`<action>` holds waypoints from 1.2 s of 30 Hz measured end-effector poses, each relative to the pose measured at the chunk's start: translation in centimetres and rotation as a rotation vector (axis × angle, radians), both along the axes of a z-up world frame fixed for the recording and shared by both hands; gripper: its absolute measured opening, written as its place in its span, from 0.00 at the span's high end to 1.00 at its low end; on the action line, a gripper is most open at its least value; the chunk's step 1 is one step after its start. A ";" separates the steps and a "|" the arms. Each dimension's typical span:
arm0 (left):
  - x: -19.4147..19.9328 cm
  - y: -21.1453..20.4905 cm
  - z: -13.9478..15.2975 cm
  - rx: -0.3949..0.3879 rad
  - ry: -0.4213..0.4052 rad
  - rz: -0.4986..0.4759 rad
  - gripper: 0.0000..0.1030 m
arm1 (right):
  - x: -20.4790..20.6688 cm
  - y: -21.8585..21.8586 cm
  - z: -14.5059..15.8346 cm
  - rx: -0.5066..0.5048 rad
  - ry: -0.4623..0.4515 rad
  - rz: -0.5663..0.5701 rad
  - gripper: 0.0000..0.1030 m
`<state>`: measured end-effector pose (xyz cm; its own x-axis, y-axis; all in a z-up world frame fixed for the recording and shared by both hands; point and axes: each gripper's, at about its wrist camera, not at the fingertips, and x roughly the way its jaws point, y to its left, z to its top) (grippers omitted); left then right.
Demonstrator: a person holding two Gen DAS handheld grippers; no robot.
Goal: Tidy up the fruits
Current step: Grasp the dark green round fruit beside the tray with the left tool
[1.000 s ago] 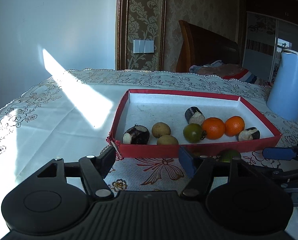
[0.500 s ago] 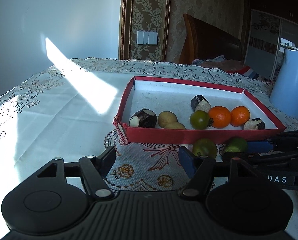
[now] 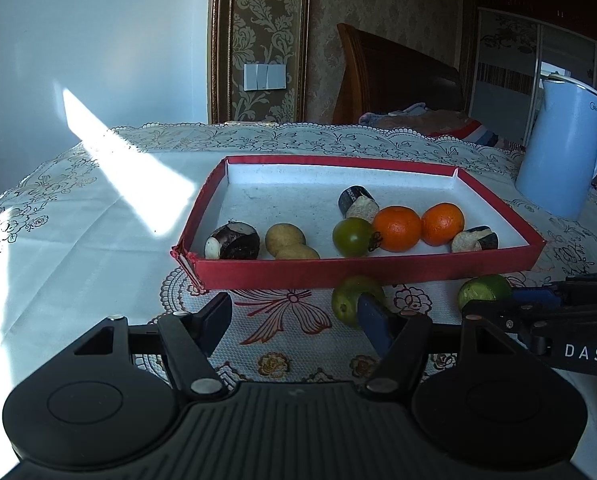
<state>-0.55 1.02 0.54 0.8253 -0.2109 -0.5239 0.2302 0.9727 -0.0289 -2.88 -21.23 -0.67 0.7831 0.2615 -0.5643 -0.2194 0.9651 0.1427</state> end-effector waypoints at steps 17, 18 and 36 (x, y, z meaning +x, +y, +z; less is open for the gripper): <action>1.4 -3.8 -0.5 0.038 0.050 -0.044 0.31 | -0.2 -1.2 -0.2 0.047 -0.016 -0.069 0.74; 1.7 -3.8 -0.7 0.042 0.067 -0.042 0.31 | -0.3 -1.3 -0.3 0.051 -0.017 -0.074 0.74; 1.1 -3.5 -0.9 0.014 0.052 -0.045 0.69 | -0.3 -1.4 -0.4 0.053 -0.019 -0.081 0.74</action>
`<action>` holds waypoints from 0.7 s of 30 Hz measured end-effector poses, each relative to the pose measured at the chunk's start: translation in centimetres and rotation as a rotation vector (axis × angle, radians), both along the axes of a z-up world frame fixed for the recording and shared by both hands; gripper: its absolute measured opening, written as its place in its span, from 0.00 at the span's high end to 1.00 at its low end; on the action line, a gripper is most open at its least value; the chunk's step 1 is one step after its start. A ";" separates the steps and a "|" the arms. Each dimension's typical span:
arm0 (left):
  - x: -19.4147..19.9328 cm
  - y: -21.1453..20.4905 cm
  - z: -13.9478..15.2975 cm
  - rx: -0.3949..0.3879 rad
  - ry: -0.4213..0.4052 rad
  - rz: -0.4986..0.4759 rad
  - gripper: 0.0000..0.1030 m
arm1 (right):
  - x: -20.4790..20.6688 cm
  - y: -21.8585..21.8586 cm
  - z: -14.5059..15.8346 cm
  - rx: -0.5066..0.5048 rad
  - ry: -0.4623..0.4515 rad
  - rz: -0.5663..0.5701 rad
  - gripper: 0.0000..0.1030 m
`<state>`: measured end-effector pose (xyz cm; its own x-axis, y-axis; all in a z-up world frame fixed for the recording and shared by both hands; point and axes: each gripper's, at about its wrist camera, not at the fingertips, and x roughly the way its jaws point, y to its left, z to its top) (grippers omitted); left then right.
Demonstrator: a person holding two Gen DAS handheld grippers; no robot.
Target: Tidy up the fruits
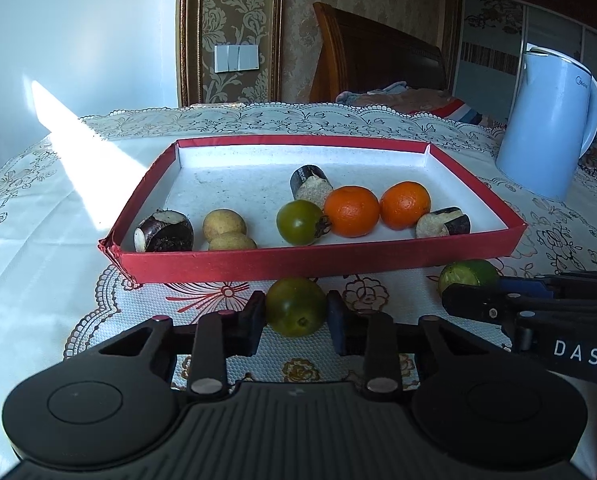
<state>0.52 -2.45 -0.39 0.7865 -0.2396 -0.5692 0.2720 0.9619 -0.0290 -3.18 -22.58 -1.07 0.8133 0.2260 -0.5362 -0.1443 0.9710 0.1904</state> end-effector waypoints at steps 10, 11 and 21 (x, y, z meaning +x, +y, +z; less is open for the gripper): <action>-0.9 -0.4 0.6 0.038 -0.069 0.085 0.69 | -0.4 0.9 0.4 -0.051 -0.024 -0.025 0.74; -0.8 -0.4 0.6 0.035 -0.069 0.098 0.69 | -0.4 1.1 0.4 -0.051 -0.025 -0.024 0.74; -0.8 0.9 0.8 -0.016 -0.093 0.172 0.69 | -0.5 3.1 0.6 -0.093 -0.039 -0.032 0.74</action>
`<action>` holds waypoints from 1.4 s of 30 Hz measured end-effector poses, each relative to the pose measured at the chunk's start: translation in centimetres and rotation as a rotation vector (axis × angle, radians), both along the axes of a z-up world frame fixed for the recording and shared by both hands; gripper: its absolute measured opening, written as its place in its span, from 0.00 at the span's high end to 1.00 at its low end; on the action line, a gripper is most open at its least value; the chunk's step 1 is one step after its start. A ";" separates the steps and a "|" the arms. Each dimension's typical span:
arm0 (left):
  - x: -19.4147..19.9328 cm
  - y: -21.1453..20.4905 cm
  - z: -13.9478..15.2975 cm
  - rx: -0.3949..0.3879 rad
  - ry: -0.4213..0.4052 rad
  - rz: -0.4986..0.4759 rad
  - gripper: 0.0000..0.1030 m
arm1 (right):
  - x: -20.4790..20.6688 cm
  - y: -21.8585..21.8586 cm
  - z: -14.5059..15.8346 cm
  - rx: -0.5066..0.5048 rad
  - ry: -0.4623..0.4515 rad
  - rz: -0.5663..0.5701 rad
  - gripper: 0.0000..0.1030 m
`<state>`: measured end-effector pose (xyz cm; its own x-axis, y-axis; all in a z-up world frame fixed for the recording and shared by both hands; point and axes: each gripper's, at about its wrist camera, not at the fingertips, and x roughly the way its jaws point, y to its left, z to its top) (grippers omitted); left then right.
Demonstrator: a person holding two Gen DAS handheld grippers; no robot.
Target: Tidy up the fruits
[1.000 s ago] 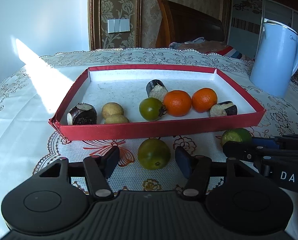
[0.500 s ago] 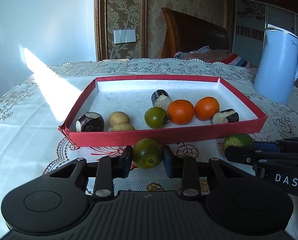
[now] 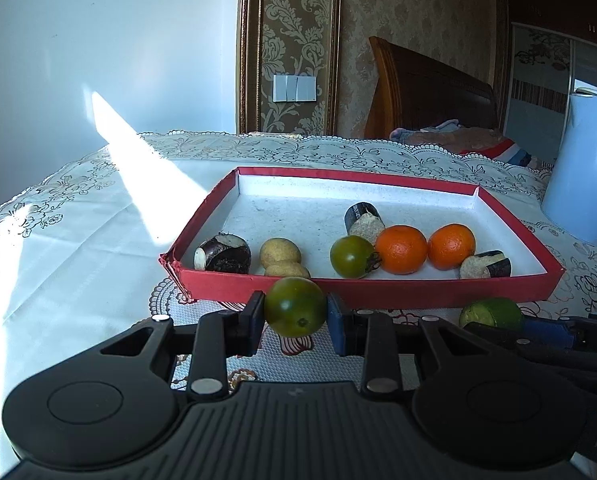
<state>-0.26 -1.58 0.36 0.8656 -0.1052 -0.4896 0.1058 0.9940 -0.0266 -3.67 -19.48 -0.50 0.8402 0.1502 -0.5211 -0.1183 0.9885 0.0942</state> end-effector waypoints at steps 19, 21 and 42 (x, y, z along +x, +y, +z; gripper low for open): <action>-0.4 -0.2 0.0 0.008 -0.024 0.001 0.69 | -0.5 -0.2 -0.1 -0.001 -0.031 -0.023 0.74; -0.5 -0.2 0.0 0.007 -0.026 0.002 0.69 | -0.6 -0.3 -0.1 0.002 -0.033 -0.022 0.74; -0.6 -0.4 0.1 0.029 -0.034 0.012 0.69 | -0.8 -0.5 0.0 0.017 -0.052 -0.017 0.74</action>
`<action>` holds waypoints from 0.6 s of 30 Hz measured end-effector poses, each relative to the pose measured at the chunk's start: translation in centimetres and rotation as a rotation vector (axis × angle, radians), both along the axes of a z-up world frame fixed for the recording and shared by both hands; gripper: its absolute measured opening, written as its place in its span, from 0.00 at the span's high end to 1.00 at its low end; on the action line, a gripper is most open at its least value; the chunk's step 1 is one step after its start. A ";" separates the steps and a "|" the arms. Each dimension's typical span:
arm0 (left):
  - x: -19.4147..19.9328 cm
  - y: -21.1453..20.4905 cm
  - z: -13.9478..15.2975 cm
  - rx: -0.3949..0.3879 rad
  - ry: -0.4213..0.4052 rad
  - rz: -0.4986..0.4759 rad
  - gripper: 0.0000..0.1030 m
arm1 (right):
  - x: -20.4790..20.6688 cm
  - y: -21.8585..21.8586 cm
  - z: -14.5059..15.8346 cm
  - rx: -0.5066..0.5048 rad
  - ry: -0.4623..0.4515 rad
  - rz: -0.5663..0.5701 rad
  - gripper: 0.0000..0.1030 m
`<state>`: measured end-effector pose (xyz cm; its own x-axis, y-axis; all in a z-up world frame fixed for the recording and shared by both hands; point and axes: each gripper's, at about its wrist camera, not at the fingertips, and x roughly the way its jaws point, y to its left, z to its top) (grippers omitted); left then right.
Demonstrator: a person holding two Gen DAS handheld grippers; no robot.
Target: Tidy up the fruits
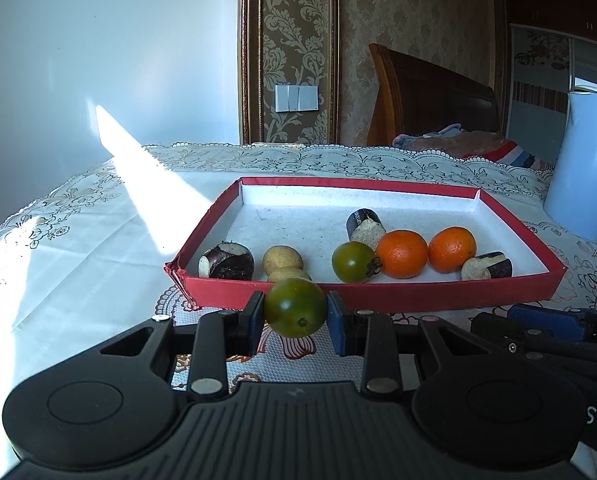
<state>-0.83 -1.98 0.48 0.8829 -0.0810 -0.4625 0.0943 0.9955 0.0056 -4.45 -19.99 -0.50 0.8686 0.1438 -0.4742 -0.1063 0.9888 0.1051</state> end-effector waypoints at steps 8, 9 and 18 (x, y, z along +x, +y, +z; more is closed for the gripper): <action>0.0 -0.1 0.0 0.004 0.000 0.005 0.69 | 0.0 0.0 0.0 0.001 -0.005 0.002 0.74; 0.1 -0.1 0.0 0.004 0.000 0.005 0.69 | 0.0 0.0 0.0 0.001 -0.006 0.002 0.74; -0.1 0.5 0.6 -0.027 -0.033 0.002 0.69 | -0.4 0.1 1.0 0.006 -0.060 0.024 0.74</action>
<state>-0.95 -1.46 1.11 0.8979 -0.0911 -0.4306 0.0922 0.9956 -0.0182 -4.89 -19.93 0.52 0.8916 0.1678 -0.4207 -0.1362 0.9852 0.1042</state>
